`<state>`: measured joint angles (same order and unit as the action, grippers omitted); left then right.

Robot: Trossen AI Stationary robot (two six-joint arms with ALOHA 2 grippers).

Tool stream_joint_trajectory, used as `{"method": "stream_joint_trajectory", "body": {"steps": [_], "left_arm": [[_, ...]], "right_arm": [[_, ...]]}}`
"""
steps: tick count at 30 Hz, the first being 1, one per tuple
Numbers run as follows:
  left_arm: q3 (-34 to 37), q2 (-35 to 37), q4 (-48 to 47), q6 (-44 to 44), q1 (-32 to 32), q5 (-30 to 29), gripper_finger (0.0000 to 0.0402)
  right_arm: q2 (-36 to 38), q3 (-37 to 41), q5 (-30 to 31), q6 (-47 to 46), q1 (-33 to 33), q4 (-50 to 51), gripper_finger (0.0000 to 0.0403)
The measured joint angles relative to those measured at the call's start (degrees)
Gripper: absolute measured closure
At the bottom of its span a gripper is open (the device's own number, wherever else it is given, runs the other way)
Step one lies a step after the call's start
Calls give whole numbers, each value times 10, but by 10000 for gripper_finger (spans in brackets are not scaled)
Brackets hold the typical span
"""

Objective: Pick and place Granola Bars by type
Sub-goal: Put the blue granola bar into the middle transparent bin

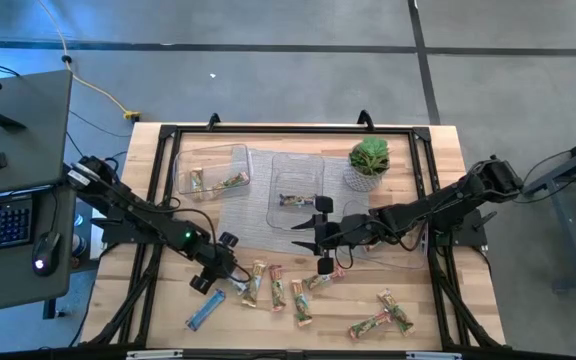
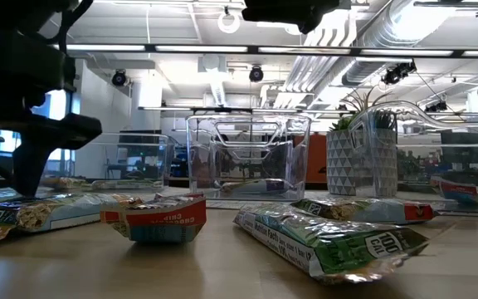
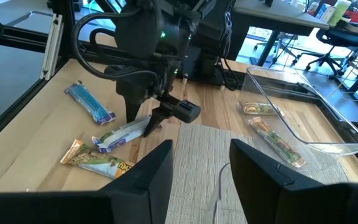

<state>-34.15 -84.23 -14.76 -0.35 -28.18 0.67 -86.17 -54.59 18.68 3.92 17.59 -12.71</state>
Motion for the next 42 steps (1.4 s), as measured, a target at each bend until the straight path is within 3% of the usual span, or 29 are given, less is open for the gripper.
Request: {"method": "stream_joint_trajectory", "body": {"steps": [8, 16, 19, 22, 26, 29, 34, 42], "left_arm": [[-7, -1, 12, -22, 0, -4, 277], [-91, -3, -35, -53, 1, -11, 298], [-140, -3, -95, -21, 1, -70, 299], [-186, -3, -160, 21, 1, -174, 299], [-239, -3, -178, 92, 15, -323, 299], [-275, -3, -179, 97, 55, -374, 299], [-305, -2, -169, 93, 158, -320, 299], [-308, -25, -6, 176, 333, -103, 299]], "right_arm": [[0, 0, 0, 0, 0, 0, 260], [0, 0, 0, -6, 0, 0, 261], [0, 0, 0, -6, 0, 0, 261], [0, 0, 0, -10, 0, 0, 260], [0, 0, 0, -38, 6, 11, 260], [0, 0, 0, -39, 22, 24, 261], [0, 0, 0, -40, 56, 30, 261], [0, -1, 7, -39, 88, 67, 260]]}}
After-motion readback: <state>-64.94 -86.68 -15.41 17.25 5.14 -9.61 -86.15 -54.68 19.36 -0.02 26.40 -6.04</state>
